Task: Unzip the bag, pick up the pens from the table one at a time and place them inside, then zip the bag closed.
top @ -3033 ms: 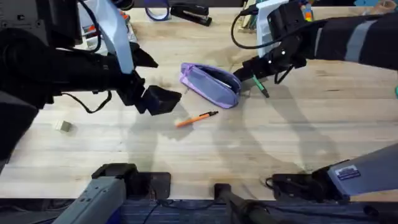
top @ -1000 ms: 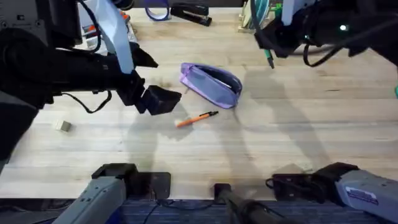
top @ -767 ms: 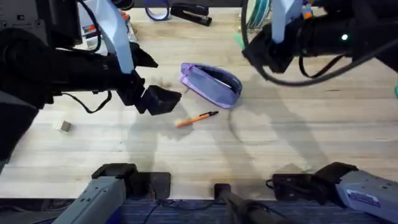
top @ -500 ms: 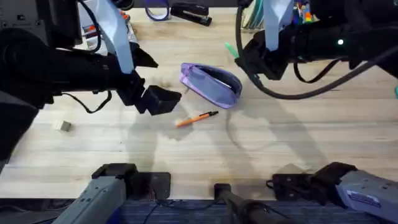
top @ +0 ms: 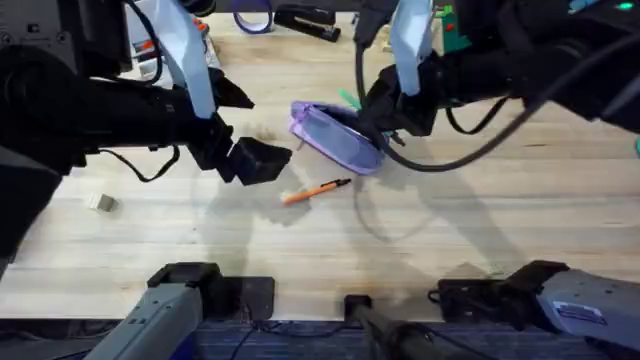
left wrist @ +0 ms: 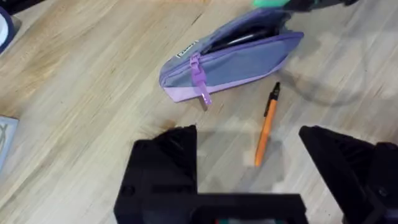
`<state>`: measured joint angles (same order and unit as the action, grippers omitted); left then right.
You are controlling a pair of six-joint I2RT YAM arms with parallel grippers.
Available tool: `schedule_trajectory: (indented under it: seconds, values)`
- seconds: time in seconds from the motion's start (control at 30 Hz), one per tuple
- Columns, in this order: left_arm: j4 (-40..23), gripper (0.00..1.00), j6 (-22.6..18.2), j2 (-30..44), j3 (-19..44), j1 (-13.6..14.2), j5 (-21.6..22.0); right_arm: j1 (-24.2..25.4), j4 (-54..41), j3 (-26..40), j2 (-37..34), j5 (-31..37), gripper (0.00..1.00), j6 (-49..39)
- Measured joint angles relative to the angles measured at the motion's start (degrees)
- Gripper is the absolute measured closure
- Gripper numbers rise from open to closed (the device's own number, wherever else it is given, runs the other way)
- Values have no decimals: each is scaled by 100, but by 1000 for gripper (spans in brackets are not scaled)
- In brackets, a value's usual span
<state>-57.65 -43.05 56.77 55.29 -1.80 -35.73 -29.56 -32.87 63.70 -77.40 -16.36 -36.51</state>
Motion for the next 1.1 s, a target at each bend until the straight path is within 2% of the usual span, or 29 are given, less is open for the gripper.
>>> schedule_trajectory:
  seconds: [1.1]
  values:
    - [0,8,0,0,0,0,0,-258,629,20,-1615,-73,970,-37]
